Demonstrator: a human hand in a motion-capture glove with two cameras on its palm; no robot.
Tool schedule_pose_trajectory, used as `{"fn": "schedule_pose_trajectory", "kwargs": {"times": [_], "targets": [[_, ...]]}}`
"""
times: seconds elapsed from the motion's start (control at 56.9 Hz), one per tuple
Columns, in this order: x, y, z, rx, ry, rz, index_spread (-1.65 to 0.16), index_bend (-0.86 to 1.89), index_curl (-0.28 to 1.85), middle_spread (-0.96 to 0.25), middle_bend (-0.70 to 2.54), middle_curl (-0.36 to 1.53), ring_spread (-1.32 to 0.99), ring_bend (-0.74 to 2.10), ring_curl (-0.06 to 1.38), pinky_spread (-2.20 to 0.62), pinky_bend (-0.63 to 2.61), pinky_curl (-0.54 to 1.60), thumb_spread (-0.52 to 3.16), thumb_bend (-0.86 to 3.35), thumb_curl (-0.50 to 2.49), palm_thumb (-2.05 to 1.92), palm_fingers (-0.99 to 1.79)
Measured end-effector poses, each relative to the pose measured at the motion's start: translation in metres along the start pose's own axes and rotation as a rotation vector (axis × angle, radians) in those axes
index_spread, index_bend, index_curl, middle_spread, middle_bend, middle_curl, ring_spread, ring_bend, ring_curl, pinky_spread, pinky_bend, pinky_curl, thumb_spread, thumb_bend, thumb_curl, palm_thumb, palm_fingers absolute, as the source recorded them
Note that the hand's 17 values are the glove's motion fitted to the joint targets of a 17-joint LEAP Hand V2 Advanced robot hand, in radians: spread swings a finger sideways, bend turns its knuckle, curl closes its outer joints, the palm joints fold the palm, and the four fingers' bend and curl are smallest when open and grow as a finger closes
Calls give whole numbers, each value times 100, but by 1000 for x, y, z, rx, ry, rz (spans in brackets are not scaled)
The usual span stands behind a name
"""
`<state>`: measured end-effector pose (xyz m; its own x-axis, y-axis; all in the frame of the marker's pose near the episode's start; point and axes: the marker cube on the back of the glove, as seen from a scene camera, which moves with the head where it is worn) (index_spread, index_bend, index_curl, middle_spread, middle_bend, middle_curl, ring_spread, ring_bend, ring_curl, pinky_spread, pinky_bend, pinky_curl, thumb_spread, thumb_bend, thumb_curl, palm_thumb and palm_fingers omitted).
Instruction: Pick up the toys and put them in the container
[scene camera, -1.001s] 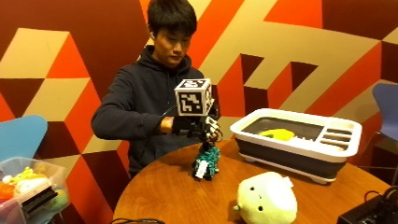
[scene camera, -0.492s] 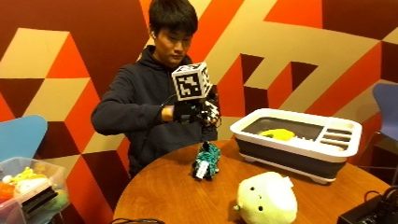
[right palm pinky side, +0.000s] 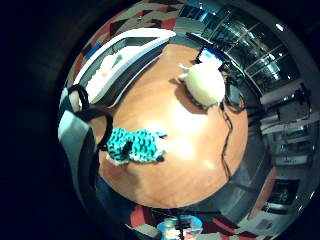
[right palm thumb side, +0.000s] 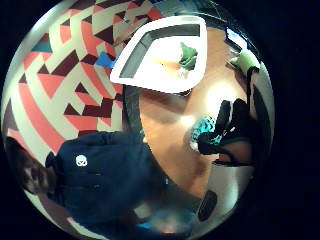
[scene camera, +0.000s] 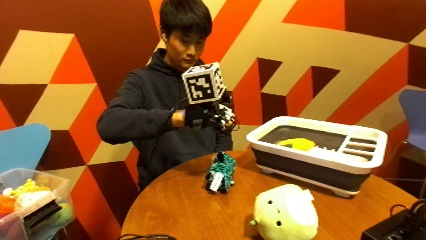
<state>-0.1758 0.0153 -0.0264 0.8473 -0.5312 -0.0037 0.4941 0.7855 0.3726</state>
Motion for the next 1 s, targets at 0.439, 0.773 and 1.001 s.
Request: {"fn": "schedule_pose_trajectory", "kwargs": {"times": [0.439,0.773,1.001], "targets": [[16,15,35,-247,1,36,-26,33,74,-18,34,81,-21,47,62,-14,101,72,135,10,39,11,-56],[19,29,109,-350,-6,29,-26,6,43,-4,11,50,-3,20,45,4,82,54,121,-1,36,13,-22],[28,36,138,-193,36,14,-27,8,31,-6,39,52,-14,75,52,0,72,43,124,2,36,22,59]]}}
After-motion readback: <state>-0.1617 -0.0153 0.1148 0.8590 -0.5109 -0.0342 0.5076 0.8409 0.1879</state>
